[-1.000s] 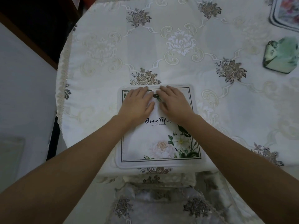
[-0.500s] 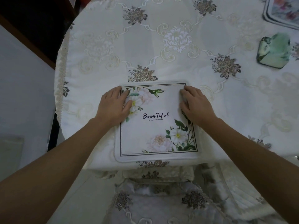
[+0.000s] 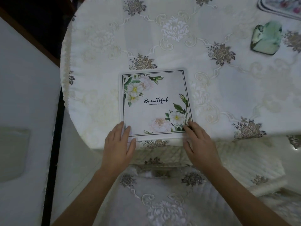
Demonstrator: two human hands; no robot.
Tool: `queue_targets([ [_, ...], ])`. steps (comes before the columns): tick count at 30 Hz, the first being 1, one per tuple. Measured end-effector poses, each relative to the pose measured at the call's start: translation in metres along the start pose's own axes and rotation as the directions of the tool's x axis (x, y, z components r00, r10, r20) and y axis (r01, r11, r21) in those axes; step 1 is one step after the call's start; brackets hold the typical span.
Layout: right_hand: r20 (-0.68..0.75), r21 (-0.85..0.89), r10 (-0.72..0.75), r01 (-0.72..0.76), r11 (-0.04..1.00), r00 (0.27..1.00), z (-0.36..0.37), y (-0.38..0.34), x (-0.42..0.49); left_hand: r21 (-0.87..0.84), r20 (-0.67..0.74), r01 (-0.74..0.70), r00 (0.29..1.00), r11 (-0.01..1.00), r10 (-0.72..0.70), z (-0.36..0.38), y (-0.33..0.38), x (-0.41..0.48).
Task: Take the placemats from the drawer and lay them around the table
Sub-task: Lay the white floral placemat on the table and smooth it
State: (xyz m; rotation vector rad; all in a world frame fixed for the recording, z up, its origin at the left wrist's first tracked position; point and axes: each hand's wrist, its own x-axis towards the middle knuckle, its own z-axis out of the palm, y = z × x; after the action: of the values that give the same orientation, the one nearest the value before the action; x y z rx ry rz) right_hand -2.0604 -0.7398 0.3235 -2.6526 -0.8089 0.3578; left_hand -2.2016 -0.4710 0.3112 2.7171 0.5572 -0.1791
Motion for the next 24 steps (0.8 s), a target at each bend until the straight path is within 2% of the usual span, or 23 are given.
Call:
queue_targets([
  [4,0.005,-0.024,-0.03,0.03,0.999,1.0,0.006,-0.01,-0.01,0.032,0.01,0.018,1.0,0.999,-0.019,0.003,0.013,-0.016],
  [8,0.053,-0.006,-0.197,0.197,0.98,0.979,0.021,-0.041,-0.002,0.048,0.024,-0.132,0.991,0.99,0.131,0.007,0.046,-0.017],
  [10,0.071,-0.007,-0.229,0.23,0.973,0.971,0.028,-0.054,-0.003,0.06,0.039,-0.17,0.985,0.984,0.168,0.009,0.057,-0.017],
  [18,0.109,-0.066,-0.099,0.106,0.992,0.989,0.027,-0.033,-0.022,0.122,0.106,-0.113,0.989,0.986,0.1,0.006,0.033,-0.031],
  [24,0.072,-0.116,0.003,0.006,0.993,0.997,0.003,0.007,-0.036,0.148,0.081,-0.035,0.996,0.988,0.023,-0.003,0.005,-0.04],
])
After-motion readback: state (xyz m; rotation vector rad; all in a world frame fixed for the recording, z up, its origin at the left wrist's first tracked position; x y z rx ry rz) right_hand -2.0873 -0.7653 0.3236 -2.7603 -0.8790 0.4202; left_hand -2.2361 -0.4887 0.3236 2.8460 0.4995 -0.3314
